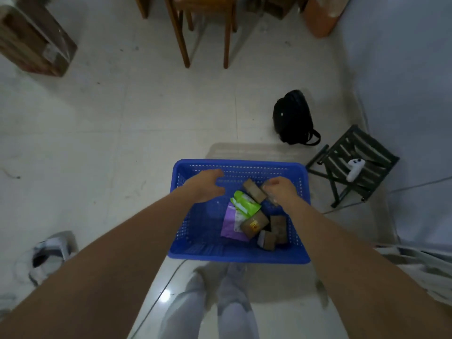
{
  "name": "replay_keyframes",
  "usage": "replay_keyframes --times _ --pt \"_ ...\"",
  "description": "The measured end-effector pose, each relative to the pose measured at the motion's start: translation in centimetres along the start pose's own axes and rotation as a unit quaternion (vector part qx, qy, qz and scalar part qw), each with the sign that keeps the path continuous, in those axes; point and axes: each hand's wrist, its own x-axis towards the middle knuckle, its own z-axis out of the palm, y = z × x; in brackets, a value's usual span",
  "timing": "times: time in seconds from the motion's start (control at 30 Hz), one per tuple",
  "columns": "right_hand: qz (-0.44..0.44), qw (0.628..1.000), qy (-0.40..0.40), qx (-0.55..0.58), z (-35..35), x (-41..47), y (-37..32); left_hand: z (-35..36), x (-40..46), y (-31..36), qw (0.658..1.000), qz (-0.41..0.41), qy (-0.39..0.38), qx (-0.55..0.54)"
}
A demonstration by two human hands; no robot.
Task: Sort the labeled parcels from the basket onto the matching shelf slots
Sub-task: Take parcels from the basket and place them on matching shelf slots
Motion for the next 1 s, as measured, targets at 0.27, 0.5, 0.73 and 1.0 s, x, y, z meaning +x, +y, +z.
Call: replay_keyframes --times 0.27,0.5,0.73,1.0 --pt "0.067 0.997 -0.027 0.008 3.9 9.4 7.1 5.4 9.0 -4.9 0.998 -0.028 -0.009 -0.059" --pt "0.131 0.991 -0.018 -0.006 9.5 17.2 17.4 13.7 18.0 -10.9 0.990 -0.073 -0.017 -0.117" --pt "0.164 0.984 -0.005 -0.077 17.0 23.0 28.0 23.6 23.6 -17.9 0.959 -0.156 -0.028 -0.234" --pt "0.243 0.963 -0.002 -0.121 23.0 28.2 34.9 31.6 26.6 -24.3 0.933 -0.205 -0.046 -0.294"
